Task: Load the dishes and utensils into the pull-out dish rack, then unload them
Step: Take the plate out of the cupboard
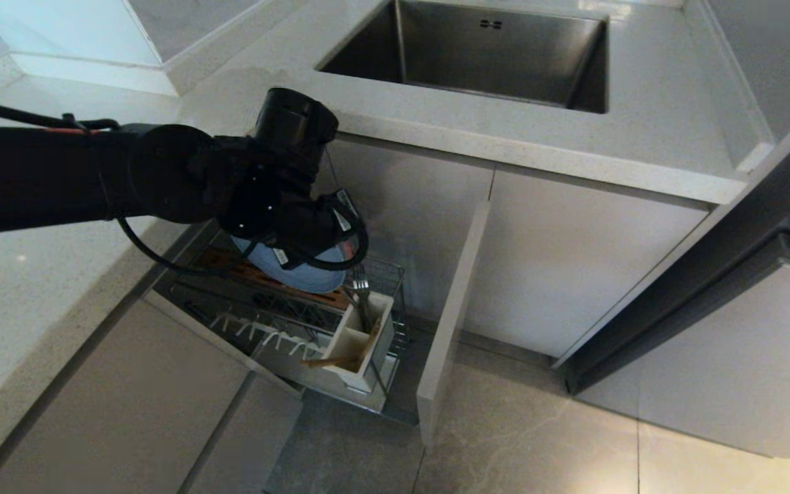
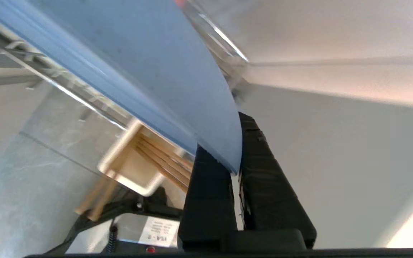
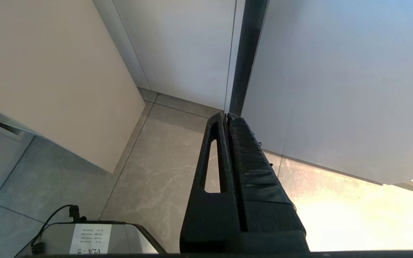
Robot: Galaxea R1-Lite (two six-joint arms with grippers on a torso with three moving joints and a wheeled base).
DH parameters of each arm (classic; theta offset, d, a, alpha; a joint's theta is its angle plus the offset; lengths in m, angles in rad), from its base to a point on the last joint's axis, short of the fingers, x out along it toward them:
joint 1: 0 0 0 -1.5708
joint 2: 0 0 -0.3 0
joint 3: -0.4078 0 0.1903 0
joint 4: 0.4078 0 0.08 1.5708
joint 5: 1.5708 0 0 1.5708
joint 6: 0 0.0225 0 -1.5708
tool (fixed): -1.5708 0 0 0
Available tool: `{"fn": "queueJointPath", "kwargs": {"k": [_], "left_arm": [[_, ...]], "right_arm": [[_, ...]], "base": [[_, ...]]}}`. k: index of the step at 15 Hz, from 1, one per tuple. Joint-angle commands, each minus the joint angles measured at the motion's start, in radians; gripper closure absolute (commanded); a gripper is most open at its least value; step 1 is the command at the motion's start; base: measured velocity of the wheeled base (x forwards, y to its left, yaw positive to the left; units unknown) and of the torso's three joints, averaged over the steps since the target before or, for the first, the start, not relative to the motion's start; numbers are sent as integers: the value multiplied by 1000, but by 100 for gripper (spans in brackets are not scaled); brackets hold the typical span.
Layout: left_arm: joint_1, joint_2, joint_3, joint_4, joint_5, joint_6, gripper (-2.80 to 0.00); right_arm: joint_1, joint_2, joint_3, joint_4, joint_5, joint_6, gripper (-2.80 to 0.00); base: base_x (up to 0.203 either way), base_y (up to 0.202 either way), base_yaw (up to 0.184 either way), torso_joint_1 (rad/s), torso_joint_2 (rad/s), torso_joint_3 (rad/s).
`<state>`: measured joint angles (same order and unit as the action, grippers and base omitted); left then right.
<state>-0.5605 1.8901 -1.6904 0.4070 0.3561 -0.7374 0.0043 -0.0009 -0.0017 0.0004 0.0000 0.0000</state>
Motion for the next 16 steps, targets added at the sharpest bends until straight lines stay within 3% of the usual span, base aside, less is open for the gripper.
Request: {"fn": "queueJointPath", "kwargs": {"k": [1, 4, 10, 16], "left_arm": [[-29, -17, -2, 3, 1, -2, 0], [-71, -43, -1, 4, -12, 13, 0], [-159, -139, -45, 3, 15, 152, 0], [-189, -232, -145, -2, 328, 418, 0]], "right_arm": [[0, 1, 0, 0, 0, 0, 0], [0, 1, 0, 0, 0, 0, 0], [0, 1, 0, 0, 0, 0, 0], [0, 1, 0, 1, 0, 0, 0]], "base": [[0, 0, 0, 0, 0, 0], [0, 0, 0, 0, 0, 0], [0, 0, 0, 0, 0, 0], [0, 0, 0, 0, 0, 0]]}}
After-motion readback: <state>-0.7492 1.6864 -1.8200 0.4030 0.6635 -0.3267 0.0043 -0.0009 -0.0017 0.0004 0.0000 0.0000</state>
